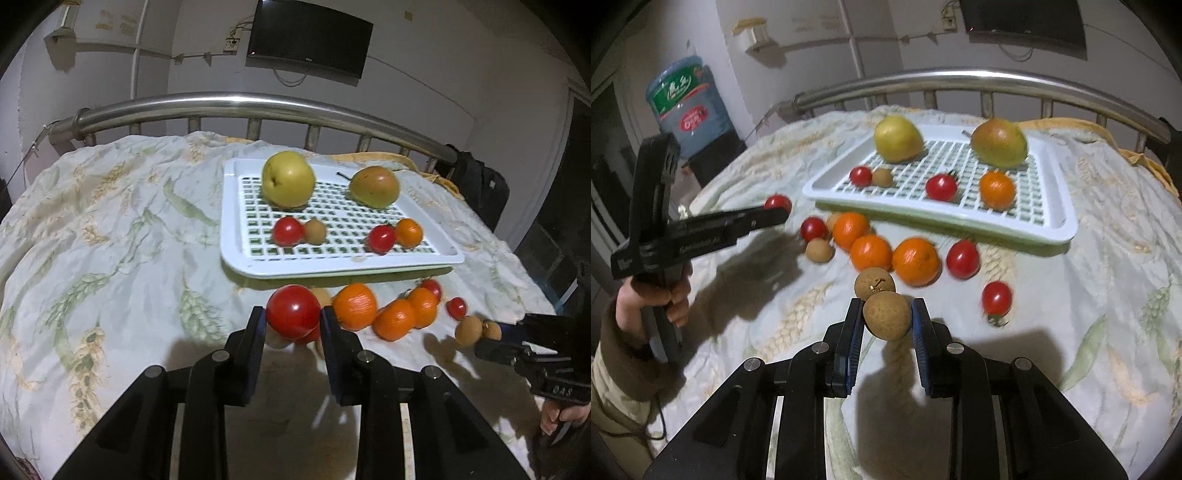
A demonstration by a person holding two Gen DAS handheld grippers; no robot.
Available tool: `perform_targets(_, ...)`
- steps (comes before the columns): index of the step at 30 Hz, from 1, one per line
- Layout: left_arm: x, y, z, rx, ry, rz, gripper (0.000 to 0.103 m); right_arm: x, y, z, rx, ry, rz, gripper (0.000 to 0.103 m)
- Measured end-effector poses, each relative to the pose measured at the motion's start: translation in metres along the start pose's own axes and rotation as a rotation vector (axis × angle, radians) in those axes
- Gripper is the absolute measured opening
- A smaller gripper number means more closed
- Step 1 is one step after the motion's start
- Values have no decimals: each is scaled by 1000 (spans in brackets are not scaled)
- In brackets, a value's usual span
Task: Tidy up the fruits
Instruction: 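Carry the longan and tomato onto the tray and open both grippers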
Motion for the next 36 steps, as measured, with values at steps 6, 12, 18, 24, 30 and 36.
perform_targets(6, -11, -15, -12, 12, 24, -30, 32, -24, -24, -19, 86, 12, -79, 25)
perform_targets(12, -6, -34, -14, 11, 45, -35, 32, -35, -51, -36, 159, 21, -117, 25)
perform_targets(18, 12, -49, -17, -11, 73, -19, 32, -26, -69, -47, 219, 22, -130, 25)
perform_targets(24, 35, -52, -22, -34, 92, 13, 32, 3, -78, -41, 223, 30, -90, 25)
perform_targets(30, 56, -56, -13, -52, 44, 54, 32, 32, -86, -37, 191, 95, -50, 25)
perform_targets(36, 69, -56, -6, -59, 20, 83, 32, 54, -88, -45, 195, 139, -16, 25)
Point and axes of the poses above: each gripper's, at about its wrist camera, not at the fingertips, and x roughly the way its jaws point, z to its left, y to its underside, the point moved 3 cm from there along x, roughly the way its jaws point, and after that the axes turned 11 degrees about x, right-handed, at the moved point
